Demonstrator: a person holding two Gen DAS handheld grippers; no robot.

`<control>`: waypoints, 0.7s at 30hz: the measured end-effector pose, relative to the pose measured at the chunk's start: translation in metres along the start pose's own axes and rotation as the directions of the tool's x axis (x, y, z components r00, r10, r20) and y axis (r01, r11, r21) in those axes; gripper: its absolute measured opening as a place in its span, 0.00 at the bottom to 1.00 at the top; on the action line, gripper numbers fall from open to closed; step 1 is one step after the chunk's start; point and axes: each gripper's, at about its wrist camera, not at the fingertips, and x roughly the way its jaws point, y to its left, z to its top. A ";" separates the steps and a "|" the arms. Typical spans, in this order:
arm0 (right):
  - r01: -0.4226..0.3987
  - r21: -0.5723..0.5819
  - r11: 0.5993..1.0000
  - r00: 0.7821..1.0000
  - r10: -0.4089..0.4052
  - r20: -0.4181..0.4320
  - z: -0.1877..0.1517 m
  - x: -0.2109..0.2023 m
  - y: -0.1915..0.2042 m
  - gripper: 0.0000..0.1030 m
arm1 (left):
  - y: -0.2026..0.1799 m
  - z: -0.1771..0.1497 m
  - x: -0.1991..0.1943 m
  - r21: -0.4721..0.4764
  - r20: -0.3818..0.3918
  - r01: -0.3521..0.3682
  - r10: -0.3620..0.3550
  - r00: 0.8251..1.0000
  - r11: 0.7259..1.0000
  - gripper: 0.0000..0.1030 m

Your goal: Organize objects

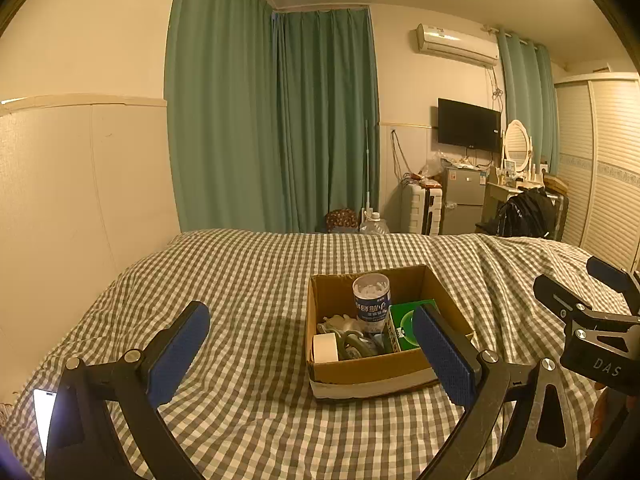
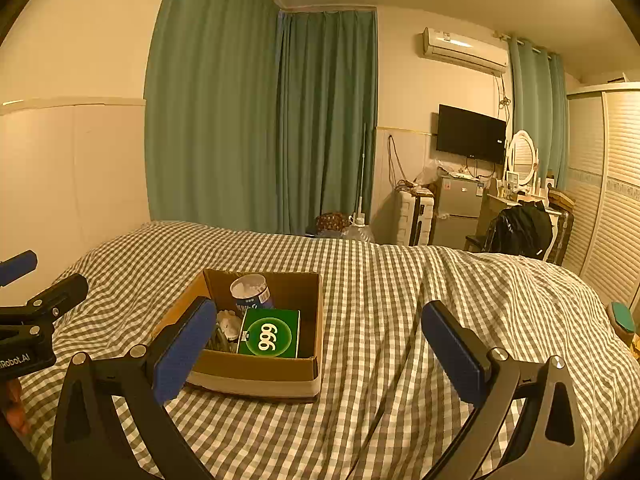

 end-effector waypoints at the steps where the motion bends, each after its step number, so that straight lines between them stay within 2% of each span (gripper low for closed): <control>1: -0.001 0.001 1.000 1.000 0.001 0.000 0.000 0.000 0.000 1.00 | 0.000 0.000 0.000 0.000 -0.001 0.001 -0.001 1.000 1.000 1.00; 21: -0.002 0.002 1.000 1.000 0.002 -0.015 -0.001 0.004 0.003 1.00 | 0.000 -0.003 0.001 0.004 -0.002 -0.005 0.005 1.000 1.000 1.00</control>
